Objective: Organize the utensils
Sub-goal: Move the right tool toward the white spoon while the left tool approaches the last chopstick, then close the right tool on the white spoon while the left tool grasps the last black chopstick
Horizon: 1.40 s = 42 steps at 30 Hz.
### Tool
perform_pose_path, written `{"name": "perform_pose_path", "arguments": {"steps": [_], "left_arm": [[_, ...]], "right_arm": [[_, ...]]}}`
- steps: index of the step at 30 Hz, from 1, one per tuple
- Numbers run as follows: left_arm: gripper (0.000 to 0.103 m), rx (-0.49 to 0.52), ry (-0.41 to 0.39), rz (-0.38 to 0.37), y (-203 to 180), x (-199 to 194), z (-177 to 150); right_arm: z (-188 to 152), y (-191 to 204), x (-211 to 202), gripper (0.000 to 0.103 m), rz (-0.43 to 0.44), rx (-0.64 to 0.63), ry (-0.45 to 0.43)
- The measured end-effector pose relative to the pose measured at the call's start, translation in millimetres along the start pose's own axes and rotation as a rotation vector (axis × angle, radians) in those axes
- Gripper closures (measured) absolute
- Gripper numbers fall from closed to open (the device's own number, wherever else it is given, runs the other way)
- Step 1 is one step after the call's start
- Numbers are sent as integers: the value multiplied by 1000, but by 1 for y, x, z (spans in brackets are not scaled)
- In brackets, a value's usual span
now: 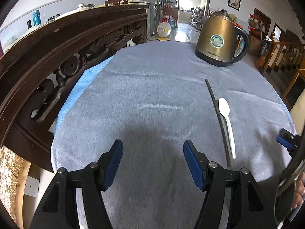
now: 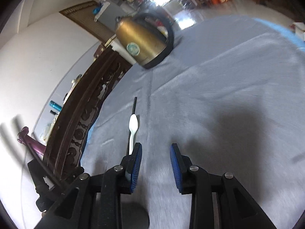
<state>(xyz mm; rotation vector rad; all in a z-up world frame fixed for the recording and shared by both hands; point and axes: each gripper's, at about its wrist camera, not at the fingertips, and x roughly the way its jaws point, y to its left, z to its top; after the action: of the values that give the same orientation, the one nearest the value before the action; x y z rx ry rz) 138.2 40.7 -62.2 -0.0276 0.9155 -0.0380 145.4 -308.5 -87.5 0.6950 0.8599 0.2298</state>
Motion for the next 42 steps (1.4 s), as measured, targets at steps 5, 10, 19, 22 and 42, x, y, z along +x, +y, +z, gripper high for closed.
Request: {"name": "perform_pose_path", "arguments": {"steps": [5, 10, 19, 22, 42], "left_arm": [[37, 5, 21, 5, 0, 15, 11], [37, -5, 34, 5, 3, 26, 22], [37, 4, 20, -1, 0, 38, 56], [37, -1, 27, -11, -2, 48, 69], [37, 136, 159, -191, -118, 145, 133]], "right_arm": [[25, 11, 57, 70, 21, -50, 82], [42, 31, 98, 70, 36, -115, 145], [52, 58, 158, 70, 23, -229, 232], [51, 71, 166, 90, 11, -301, 239], [70, 19, 83, 98, -137, -234, 30]]}}
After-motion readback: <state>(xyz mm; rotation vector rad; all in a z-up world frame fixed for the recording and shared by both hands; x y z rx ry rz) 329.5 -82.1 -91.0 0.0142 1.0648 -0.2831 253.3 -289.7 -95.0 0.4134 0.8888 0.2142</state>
